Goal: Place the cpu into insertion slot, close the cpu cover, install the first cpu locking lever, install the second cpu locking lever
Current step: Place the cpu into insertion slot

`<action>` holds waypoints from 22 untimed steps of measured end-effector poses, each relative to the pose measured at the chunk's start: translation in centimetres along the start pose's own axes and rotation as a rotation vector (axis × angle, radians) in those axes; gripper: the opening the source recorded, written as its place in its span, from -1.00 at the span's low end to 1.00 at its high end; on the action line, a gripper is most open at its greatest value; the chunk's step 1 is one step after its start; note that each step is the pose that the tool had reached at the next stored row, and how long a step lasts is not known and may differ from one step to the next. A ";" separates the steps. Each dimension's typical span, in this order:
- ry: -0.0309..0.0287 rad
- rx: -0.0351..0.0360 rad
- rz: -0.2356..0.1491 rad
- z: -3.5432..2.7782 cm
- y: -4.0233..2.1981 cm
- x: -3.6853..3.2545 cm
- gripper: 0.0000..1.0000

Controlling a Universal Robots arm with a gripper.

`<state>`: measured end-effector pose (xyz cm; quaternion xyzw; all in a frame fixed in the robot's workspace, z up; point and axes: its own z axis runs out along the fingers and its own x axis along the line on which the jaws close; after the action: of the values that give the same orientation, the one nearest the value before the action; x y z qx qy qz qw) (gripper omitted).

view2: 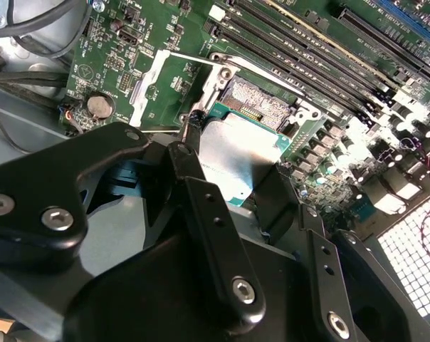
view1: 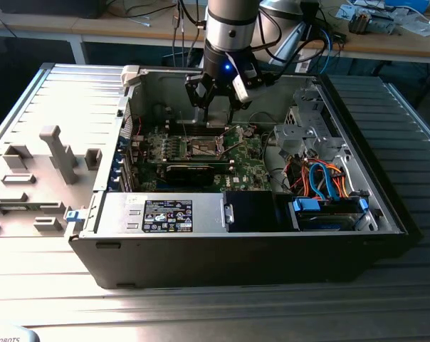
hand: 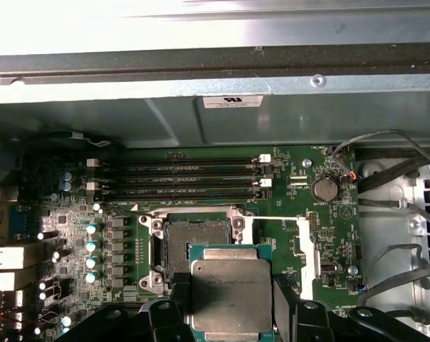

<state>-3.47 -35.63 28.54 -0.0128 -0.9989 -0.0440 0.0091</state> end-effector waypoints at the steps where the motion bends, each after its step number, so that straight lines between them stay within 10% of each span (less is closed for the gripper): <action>1: 0.0000 0.0001 0.000 0.01 0.00 0.00 0.08; 22: -0.0001 0.0019 0.000 0.45 -0.04 -0.01 0.08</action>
<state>-3.47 -35.63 28.09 -0.0128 -0.9990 -0.0430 0.0091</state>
